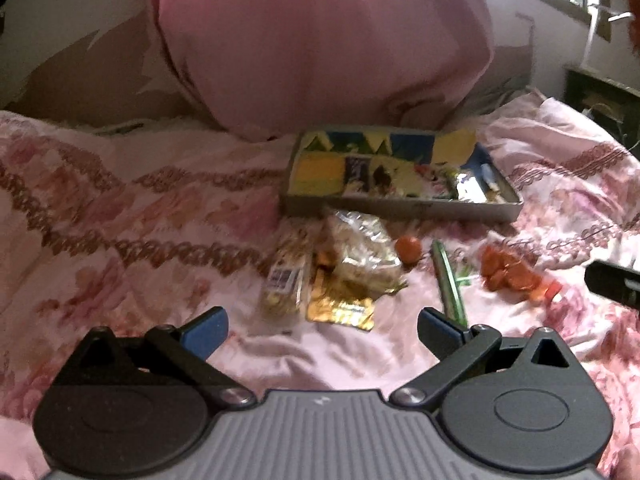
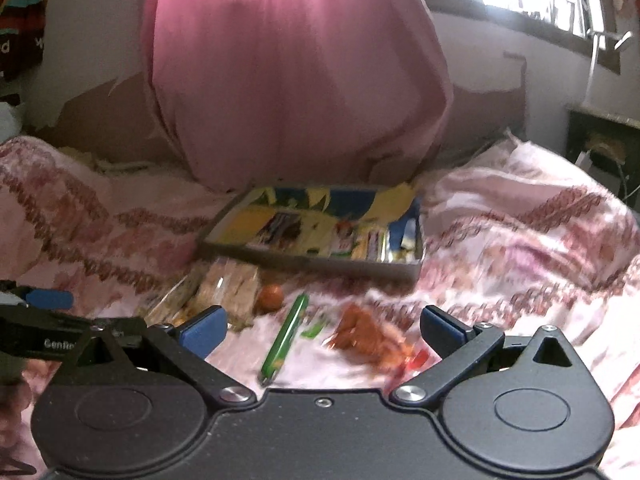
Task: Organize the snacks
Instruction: 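Raise both open tools away from the tray back over the remaining snacks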
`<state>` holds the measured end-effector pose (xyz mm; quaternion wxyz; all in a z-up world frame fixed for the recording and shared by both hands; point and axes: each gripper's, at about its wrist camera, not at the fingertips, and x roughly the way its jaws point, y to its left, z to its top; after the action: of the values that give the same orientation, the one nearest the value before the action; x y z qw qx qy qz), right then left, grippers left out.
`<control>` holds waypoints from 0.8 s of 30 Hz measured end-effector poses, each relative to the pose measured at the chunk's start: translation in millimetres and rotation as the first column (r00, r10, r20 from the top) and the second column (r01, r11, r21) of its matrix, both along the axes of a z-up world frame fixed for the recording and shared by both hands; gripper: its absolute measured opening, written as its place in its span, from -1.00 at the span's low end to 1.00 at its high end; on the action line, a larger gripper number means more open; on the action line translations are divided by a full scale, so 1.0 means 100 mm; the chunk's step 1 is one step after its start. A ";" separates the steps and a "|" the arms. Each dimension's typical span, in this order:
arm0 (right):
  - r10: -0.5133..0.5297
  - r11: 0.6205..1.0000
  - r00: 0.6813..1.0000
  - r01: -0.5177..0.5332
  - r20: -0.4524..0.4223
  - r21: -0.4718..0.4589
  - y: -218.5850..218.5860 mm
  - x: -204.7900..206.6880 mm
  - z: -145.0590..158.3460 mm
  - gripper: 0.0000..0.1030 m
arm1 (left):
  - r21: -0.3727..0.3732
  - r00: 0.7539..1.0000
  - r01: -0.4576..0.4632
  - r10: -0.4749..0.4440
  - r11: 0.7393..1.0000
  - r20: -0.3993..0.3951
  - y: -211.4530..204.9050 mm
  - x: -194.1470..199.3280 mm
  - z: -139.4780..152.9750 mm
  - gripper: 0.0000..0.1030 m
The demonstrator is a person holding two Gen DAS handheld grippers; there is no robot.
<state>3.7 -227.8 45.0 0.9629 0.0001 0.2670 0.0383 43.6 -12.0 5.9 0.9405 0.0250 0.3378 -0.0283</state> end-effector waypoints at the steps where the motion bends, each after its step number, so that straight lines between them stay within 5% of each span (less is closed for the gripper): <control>1: 0.002 1.000 1.000 -0.002 -0.012 0.003 0.01 0.01 -0.02 0.99 | -0.001 1.000 -0.008 0.008 1.000 -0.006 0.02 0.00 0.00 0.99; 24: 0.154 0.984 0.976 -0.165 -0.154 -0.065 0.53 0.44 -0.47 0.99 | -0.045 0.954 -0.227 0.213 0.973 -0.209 0.44 0.44 -0.20 0.99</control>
<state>47.6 -175.2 -2.4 0.9336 -0.0558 0.3381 0.1050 88.0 32.3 -13.7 0.8987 -0.0479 0.4315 0.0624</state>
